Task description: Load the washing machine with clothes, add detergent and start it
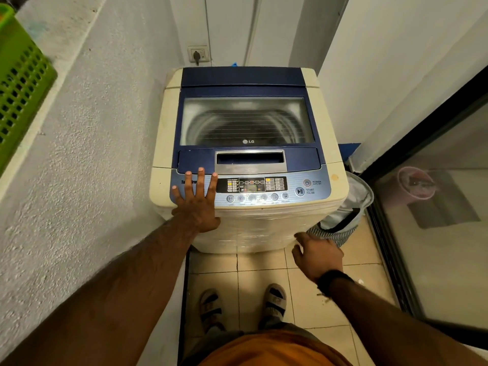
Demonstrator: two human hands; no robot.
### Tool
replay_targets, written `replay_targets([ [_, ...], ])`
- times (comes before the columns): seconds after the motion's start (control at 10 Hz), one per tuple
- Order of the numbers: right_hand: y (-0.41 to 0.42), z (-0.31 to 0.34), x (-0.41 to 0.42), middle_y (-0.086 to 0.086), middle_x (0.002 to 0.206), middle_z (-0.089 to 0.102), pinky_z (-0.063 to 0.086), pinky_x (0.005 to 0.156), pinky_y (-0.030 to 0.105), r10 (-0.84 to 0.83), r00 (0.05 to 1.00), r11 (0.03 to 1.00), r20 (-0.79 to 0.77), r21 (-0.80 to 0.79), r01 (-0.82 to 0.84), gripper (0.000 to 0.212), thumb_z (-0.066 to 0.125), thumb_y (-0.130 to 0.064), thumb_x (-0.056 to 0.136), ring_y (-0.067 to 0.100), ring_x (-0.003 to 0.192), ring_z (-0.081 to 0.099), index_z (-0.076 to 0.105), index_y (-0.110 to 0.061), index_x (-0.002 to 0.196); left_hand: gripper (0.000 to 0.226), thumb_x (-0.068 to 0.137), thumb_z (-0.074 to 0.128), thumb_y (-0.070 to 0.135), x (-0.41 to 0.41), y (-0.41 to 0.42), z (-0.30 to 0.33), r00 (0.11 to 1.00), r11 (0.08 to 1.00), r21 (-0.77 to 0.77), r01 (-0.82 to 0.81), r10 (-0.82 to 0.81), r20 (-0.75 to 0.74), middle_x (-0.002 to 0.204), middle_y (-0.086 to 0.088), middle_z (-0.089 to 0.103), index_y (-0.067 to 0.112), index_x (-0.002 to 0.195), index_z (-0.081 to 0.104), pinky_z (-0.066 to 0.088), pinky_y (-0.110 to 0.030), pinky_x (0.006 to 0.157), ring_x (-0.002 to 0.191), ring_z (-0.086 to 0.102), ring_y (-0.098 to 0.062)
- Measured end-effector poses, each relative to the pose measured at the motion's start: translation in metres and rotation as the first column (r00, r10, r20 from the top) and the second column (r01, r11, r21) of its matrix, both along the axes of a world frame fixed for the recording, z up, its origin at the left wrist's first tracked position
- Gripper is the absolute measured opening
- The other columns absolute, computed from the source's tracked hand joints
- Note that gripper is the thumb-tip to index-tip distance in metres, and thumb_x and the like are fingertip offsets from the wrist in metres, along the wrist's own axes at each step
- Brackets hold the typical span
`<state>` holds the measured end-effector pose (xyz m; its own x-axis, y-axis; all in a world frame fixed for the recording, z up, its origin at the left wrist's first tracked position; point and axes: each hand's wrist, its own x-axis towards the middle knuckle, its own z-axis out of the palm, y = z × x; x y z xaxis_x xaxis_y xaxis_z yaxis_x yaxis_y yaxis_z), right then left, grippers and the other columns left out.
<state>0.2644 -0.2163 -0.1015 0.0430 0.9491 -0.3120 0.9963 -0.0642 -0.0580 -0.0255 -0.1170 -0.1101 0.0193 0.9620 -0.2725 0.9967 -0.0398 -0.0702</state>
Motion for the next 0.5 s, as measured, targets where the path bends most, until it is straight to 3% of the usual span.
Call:
replay_targets([
  [0.2,0.052,0.024,-0.012,-0.002,0.092,0.074,0.049,0.077,0.038,0.074,0.997,0.961,-0.027,0.27,-0.064,0.034,0.046,-0.04,0.084,0.028,0.084,0.068,0.07,-0.028,0.105,0.131,0.067,0.069,0.069,0.0,0.003,0.008,1.0,0.996,-0.088,0.002,-0.001,0.016,0.158,-0.01,-0.028,0.027,0.151,-0.022,0.002,-0.064,0.113,0.146,-0.018,-0.04],
  [0.3,0.07,0.039,-0.014,-0.003,0.089,0.073,0.049,0.075,0.037,0.122,0.992,0.935,0.008,0.335,-0.118,0.026,0.05,-0.04,0.09,0.027,0.081,0.067,0.069,-0.027,0.1,0.134,0.065,0.066,0.077,-0.004,0.006,0.015,0.999,0.987,-0.162,0.02,-0.012,0.051,0.156,-0.01,-0.033,0.027,0.15,-0.024,0.0,-0.065,0.112,0.144,-0.023,-0.041],
  [0.4,0.092,0.051,-0.013,-0.001,0.1,0.072,0.051,0.082,0.041,0.145,0.989,0.917,0.042,0.37,-0.15,0.032,0.05,-0.045,0.091,0.027,0.093,0.066,0.067,-0.028,0.111,0.13,0.066,0.06,0.082,-0.008,0.016,0.033,0.996,0.952,-0.304,0.022,0.005,0.087,0.154,-0.006,-0.038,0.031,0.149,-0.026,0.0,-0.064,0.113,0.143,-0.028,-0.039],
  [0.5,0.108,0.068,-0.014,0.0,0.114,0.07,0.05,0.091,0.047,0.132,0.99,0.917,0.04,0.375,-0.137,0.039,0.05,-0.044,0.089,0.029,0.107,0.063,0.062,-0.03,0.124,0.114,0.071,0.05,0.085,-0.016,0.026,0.052,0.993,0.94,-0.331,0.086,-0.055,0.101,0.161,-0.004,-0.022,0.035,0.153,-0.011,0.009,-0.062,0.115,0.148,-0.01,-0.037],
])
